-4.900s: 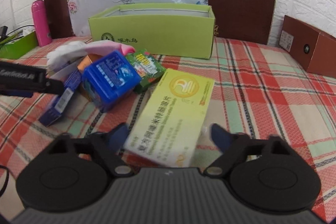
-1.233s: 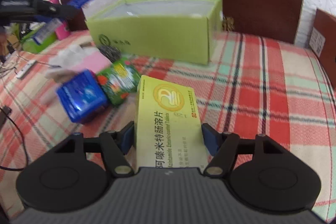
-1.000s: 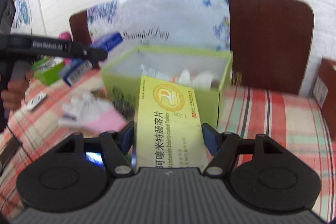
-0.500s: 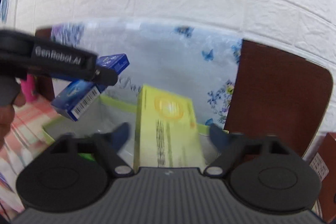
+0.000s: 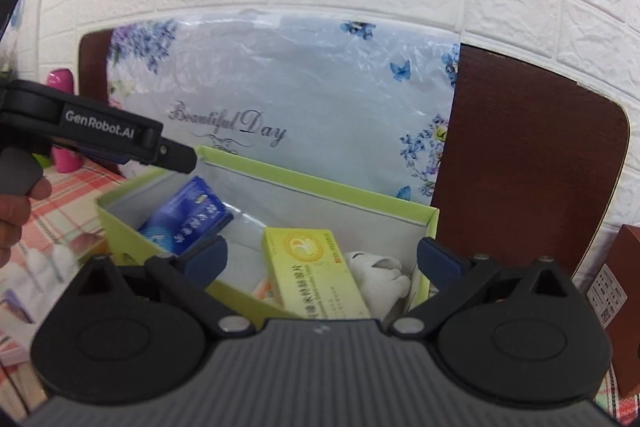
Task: Organize objects
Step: 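Move both tools back to the pile, right tool toward the blue square box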
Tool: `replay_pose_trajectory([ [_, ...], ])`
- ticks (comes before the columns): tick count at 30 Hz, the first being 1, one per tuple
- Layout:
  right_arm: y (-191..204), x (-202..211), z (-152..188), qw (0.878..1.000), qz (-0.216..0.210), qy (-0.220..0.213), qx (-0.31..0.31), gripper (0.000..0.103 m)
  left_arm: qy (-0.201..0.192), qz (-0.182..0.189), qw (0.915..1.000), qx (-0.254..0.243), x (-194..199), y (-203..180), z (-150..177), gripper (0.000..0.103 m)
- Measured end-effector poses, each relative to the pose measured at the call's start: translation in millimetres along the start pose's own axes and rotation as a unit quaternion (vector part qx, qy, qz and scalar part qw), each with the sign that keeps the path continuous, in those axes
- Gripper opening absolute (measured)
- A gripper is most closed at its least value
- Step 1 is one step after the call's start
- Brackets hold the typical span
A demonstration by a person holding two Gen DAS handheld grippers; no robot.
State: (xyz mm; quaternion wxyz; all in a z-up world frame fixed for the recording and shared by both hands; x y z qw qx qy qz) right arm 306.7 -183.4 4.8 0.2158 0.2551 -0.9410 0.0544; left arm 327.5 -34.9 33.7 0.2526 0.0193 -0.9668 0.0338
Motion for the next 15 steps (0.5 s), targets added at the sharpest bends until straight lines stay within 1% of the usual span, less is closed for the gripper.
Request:
replay_pose_trajectory([
  [3, 13, 23, 6, 1.000, -0.020, 0.008, -0.006, 0.103, 0.003, -0.003, 0.9999, -0.010, 24, 6, 7, 0.087],
  [5, 22, 40, 13, 0.999, -0.036, 0.014, -0.010, 0.103, 0.012, -0.010, 0.9997, -0.019, 40, 11, 16, 0.087],
  [7, 33, 59, 22, 0.998, -0.050, 0.023, -0.012, 0.103, 0.015, -0.007, 0.9996, -0.023, 55, 16, 27, 0.087],
  [12, 59, 100, 51, 0.997, -0.067, 0.039, -0.010, 0.103, 0.029, -0.007, 0.9995, -0.014, 89, 34, 65, 0.087],
  [15, 79, 115, 69, 0.995, -0.084, 0.045, 0.003, 0.103, 0.046, -0.007, 0.9989, -0.007, 105, 47, 94, 0.087],
])
Point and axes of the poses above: each gripper's, at about its wrist camera, not at the fingertips, and x roughly against the way its jaws point, y to its left, z to its underside, the point moved 9 cm from there along -x, roughly the way its jaws point, and after that the axes turned 12 degrees about -z, right-handed, at the moved point
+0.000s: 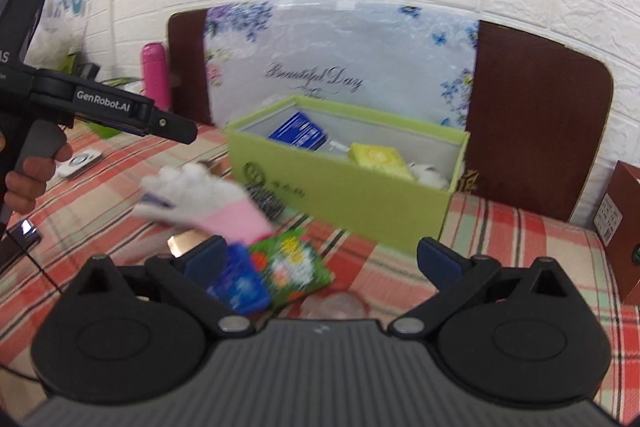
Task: Organize objects
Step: 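Move both tools back to the pile, right tool toward the blue square box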
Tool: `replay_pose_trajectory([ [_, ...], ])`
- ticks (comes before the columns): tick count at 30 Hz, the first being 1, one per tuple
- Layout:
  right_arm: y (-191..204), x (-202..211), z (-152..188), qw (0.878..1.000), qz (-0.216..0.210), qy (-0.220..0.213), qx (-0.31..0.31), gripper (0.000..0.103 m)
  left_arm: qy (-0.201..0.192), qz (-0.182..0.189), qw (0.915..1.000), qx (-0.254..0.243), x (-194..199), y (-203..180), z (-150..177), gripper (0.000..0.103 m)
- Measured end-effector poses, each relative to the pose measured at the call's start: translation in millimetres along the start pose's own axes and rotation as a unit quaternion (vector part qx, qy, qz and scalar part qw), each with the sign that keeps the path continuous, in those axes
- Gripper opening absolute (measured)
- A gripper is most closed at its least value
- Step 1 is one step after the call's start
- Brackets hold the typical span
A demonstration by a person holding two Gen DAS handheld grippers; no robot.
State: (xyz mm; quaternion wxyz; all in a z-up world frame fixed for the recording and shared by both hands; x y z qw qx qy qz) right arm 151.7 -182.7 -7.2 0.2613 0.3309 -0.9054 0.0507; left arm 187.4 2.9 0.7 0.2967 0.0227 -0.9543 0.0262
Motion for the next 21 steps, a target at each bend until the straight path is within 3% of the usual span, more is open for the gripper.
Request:
replay_pose_trajectory([
  [7, 45, -22, 27, 0.997, -0.054, 0.020, 0.045, 0.103, 0.043, 0.012, 0.9990, -0.002, 19, 21, 68, 0.087],
  [13, 63, -65, 31, 0.995, -0.058, 0.034, 0.075, 0.102, 0.046, 0.003, 0.9989, -0.007, 6, 29, 77, 0.076],
  [14, 63, -70, 32, 0.995, -0.052, 0.037, 0.081, 0.096, 0.045, 0.001, 0.9989, -0.012, 1, 29, 77, 0.074],
  [16, 64, -75, 37, 0.995, -0.046, 0.051, 0.073, 0.067, 0.048, -0.003, 0.9986, -0.023, -9, 29, 77, 0.070],
  [21, 66, -53, 48, 0.995, -0.051, 0.073, 0.043, 0.065, 0.064, -0.003, 0.9968, -0.047, -37, 22, 77, 0.059],
])
Point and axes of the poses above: each gripper's, at about its wrist camera, not at the fingertips, and x roughly against the way its jaws point, y to its left, z to its underside, the point moved 9 cm from there along -x, roughly the way its jaws point, and after that the axes turned 12 degrees about -z, right-handed, at the moved point
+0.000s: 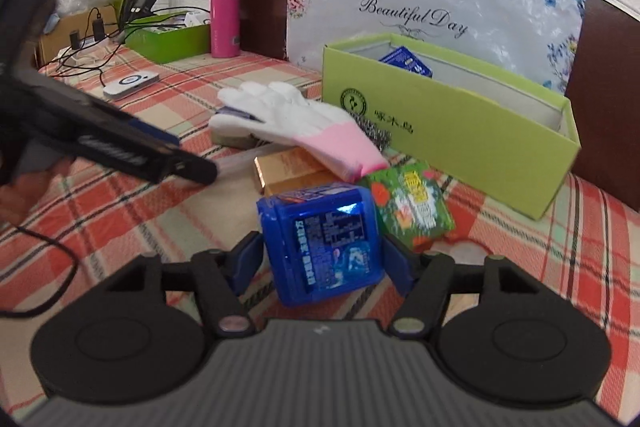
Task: Organize objects
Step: 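Move both tools back to the pile, right tool toward the blue square box, then grasp the blue square box with right tool while left tool grasps clear tube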
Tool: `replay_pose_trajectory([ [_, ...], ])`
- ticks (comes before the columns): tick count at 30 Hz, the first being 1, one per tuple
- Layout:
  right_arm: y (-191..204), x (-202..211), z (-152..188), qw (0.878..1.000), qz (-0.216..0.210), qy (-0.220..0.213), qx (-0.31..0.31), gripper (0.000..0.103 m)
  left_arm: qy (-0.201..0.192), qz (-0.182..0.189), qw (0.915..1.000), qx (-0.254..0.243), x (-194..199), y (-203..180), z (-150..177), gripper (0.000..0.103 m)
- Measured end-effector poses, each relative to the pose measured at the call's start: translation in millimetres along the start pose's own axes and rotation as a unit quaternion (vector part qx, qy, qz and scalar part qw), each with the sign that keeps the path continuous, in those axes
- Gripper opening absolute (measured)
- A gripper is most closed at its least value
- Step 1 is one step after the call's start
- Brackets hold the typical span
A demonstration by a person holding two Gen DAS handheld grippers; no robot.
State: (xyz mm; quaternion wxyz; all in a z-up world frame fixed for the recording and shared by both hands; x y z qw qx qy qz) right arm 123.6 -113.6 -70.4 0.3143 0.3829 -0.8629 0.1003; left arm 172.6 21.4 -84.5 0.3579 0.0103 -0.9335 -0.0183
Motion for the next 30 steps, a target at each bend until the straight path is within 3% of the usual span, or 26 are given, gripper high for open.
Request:
replay_pose_trajectory([
  [2, 4, 10, 7, 1.000, -0.005, 0.008, -0.006, 0.065, 0.008, 0.002, 0.9999, -0.012, -9, -5, -1, 0.047],
  [4, 7, 18, 13, 1.000, -0.010, 0.014, -0.015, 0.065, 0.019, 0.008, 0.9996, -0.021, -15, -9, 1, 0.015],
  [11, 7, 30, 18, 0.999, -0.016, 0.014, -0.037, 0.064, 0.050, 0.063, 0.9962, -0.034, 19, -24, 30, 0.010],
  [14, 5, 27, 16, 0.999, -0.017, 0.013, -0.037, 0.065, 0.040, 0.051, 0.9974, -0.033, 26, -25, 33, 0.011],
  [20, 2, 12, 11, 0.999, -0.017, 0.008, -0.045, 0.065, 0.043, 0.031, 0.9985, -0.016, 2, -27, 17, 0.022],
  [24, -1, 9, 12, 0.998, -0.022, 0.007, -0.059, 0.065, 0.042, 0.023, 0.9985, -0.026, -4, -31, 16, 0.022],
  [27, -2, 11, 10, 0.998, -0.025, 0.009, -0.061, 0.064, 0.048, 0.029, 0.9981, -0.025, -3, -30, 17, 0.011],
  [30, -3, 14, 7, 0.998, -0.029, 0.011, -0.059, 0.063, 0.051, 0.028, 0.9980, -0.026, 1, -28, 16, 0.011],
])
Point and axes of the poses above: each gripper's, at about its wrist camera, not at the fingertips, and x roughly against the way its jaws point, y to its left, z to its underside, the point moved 9 cm from there along -x, roughly the way its jaws point, and after that the axes turned 12 degrees about -z, right-handed, at the moved point
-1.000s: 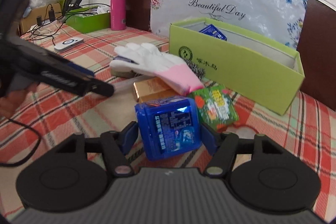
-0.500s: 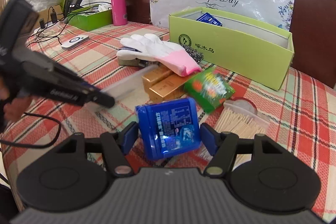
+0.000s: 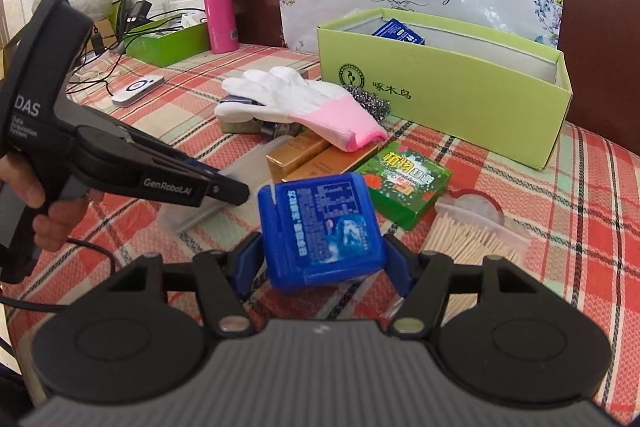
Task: Organize objects
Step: 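Grasp the blue square box with right tool while left tool grasps clear tube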
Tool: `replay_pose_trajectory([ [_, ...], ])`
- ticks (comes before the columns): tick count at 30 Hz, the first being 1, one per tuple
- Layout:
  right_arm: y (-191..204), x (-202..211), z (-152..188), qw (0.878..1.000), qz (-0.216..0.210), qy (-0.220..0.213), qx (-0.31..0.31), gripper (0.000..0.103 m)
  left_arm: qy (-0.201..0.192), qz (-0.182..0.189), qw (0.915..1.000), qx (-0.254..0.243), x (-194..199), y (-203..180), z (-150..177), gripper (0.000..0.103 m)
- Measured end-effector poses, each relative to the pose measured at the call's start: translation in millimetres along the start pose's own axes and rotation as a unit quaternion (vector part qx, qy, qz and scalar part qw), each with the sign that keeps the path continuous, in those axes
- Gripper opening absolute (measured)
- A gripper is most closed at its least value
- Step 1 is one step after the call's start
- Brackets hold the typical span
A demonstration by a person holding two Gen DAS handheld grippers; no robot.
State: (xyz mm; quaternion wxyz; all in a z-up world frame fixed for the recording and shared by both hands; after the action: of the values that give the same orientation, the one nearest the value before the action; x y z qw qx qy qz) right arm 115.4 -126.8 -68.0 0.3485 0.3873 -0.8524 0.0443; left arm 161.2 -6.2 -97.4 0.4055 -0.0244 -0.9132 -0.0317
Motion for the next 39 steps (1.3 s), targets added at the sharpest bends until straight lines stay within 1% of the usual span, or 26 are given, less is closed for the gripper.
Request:
replay_pose_trajectory([
  [4, -1, 10, -9, 1.000, -0.010, -0.009, 0.003, 0.061, -0.017, 0.011, 0.9997, -0.009, 19, 2, -7, 0.011],
  [8, -8, 26, -22, 1.000, -0.014, -0.028, -0.001, 0.061, -0.053, 0.048, 0.9971, -0.026, 54, 0, -24, 0.011],
  [10, -15, 36, -30, 0.999, -0.014, -0.043, -0.007, 0.061, -0.077, 0.055, 0.9951, -0.030, 68, -1, -39, 0.011],
  [12, -22, 44, -39, 0.998, -0.007, -0.058, -0.011, 0.061, -0.102, 0.062, 0.9925, -0.026, 78, -3, -61, 0.011],
  [15, -37, 54, -55, 0.997, 0.009, -0.080, -0.015, 0.061, -0.127, 0.079, 0.9887, -0.014, 81, -10, -93, 0.011],
  [18, -54, 60, -74, 0.994, 0.030, -0.103, -0.017, 0.060, -0.152, 0.072, 0.9856, -0.015, 74, -20, -127, 0.011],
  [20, -70, 62, -91, 0.991, 0.049, -0.121, -0.021, 0.060, -0.155, 0.082, 0.9845, -0.002, 64, -29, -149, 0.011],
  [24, -107, 52, -129, 0.983, 0.097, -0.156, -0.027, 0.061, -0.153, 0.083, 0.9845, 0.019, 32, -45, -189, 0.011],
  [28, -142, 31, -159, 0.974, 0.144, -0.177, -0.014, 0.061, -0.148, 0.082, 0.9849, 0.035, 3, -57, -216, 0.011],
  [30, -155, 20, -168, 0.970, 0.157, -0.186, -0.011, 0.061, -0.149, 0.075, 0.9851, 0.039, -12, -61, -223, 0.010],
  [31, -162, 14, -171, 0.968, 0.164, -0.189, -0.012, 0.061, -0.155, 0.070, 0.9845, 0.042, -18, -62, -225, 0.012],
  [32, -168, 5, -172, 0.967, 0.172, -0.186, -0.012, 0.063, -0.162, 0.062, 0.9839, 0.044, -25, -62, -226, 0.018],
  [33, -174, -3, -171, 0.968, 0.174, -0.179, -0.013, 0.078, -0.157, 0.056, 0.9851, 0.042, -31, -62, -223, 0.039],
  [34, -178, -12, -166, 0.970, 0.174, -0.166, -0.016, 0.093, -0.144, 0.049, 0.9876, 0.039, -38, -60, -219, 0.059],
  [35, -179, -17, -158, 0.972, 0.178, -0.153, -0.021, 0.094, -0.137, 0.046, 0.9888, 0.037, -42, -57, -213, 0.063],
  [37, -176, -21, -142, 0.975, 0.175, -0.138, -0.016, 0.094, -0.142, 0.046, 0.9882, 0.036, -40, -50, -200, 0.064],
  [38, -174, -19, -136, 0.975, 0.174, -0.138, -0.013, 0.095, -0.142, 0.044, 0.9883, 0.034, -36, -47, -195, 0.064],
  [39, -170, -14, -129, 0.974, 0.177, -0.141, -0.012, 0.100, -0.142, 0.042, 0.9884, 0.034, -33, -44, -191, 0.066],
])
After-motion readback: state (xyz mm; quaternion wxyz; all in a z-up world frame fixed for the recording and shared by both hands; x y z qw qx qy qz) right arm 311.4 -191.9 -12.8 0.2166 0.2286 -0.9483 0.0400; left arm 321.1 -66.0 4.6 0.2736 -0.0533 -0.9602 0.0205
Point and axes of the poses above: each gripper's, at about its wrist camera, not at the fingertips, and x roughly against the way its jaws point, y to its left, z to its underside, the point moved 9 cm from there along -x, roughly the way its jaws point, and after that the axes turned 12 degrees about -z, right-handed, at the moved point
